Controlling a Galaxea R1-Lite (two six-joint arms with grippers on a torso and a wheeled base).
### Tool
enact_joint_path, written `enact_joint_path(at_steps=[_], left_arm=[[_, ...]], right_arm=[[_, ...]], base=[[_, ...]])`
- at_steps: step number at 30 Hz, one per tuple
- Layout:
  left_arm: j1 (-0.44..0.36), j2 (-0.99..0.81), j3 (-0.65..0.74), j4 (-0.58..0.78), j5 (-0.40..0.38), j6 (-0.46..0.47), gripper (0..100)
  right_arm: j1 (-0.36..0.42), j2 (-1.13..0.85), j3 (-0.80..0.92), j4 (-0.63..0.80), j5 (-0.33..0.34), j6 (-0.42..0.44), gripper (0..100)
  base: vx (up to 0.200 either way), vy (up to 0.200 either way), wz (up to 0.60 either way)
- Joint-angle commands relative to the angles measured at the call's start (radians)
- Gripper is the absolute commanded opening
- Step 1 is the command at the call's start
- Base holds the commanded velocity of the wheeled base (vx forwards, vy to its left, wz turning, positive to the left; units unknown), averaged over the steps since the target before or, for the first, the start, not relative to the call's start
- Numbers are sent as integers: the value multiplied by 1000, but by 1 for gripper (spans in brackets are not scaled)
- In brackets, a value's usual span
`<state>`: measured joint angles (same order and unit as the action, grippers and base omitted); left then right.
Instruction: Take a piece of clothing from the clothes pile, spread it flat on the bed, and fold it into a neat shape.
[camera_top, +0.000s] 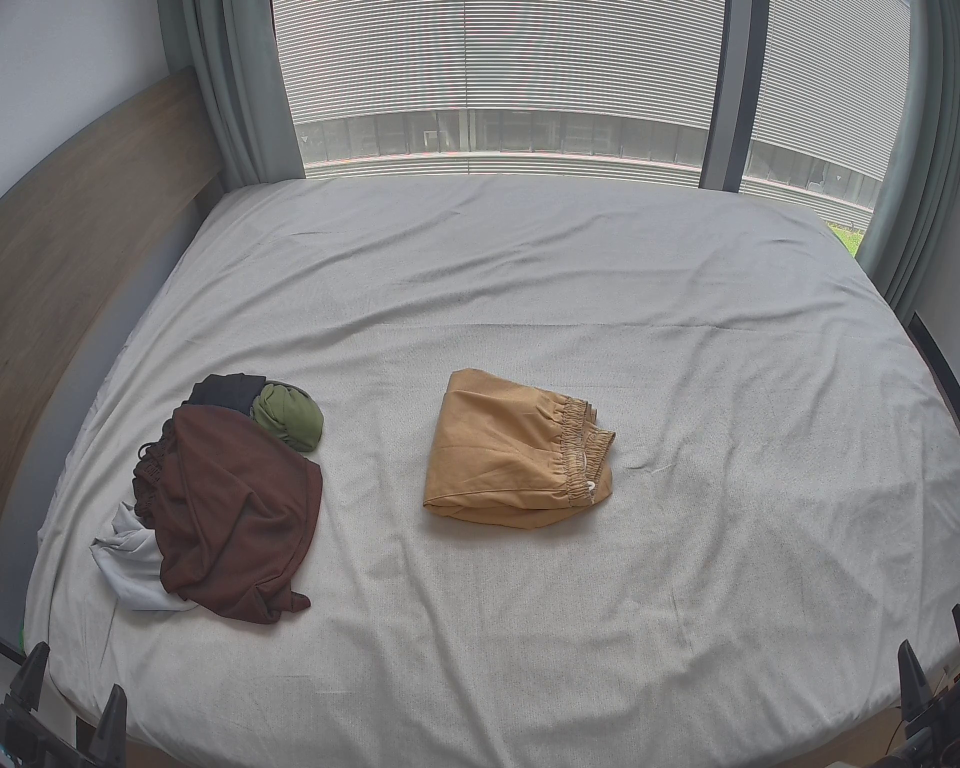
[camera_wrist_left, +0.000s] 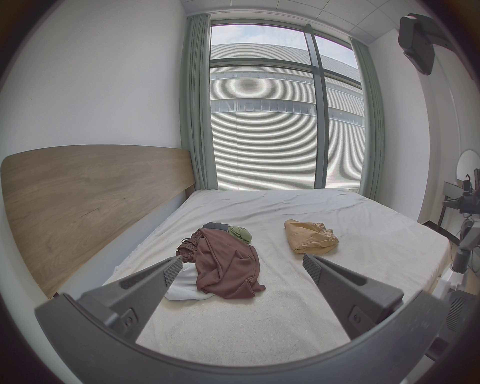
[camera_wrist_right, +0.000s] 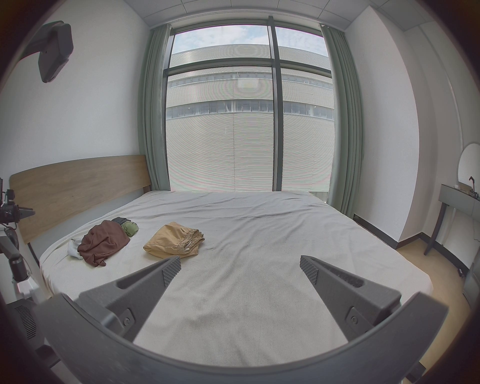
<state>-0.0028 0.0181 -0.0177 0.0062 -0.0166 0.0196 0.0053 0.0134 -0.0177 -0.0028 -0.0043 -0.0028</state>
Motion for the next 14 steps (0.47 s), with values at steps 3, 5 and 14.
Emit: enact_joint_path(at_steps=[3,5,14], left_arm=[[0,-18,18,0,0,0,100],[0,-18,18,0,0,0,100],[0,-18,18,0,0,0,100]], right_arm=[[1,-13,18,0,0,0,100],[1,-13,18,0,0,0,100],[1,-13,18,0,0,0,100]], base=[[0,0,0],[0,0,0],[0,0,0]])
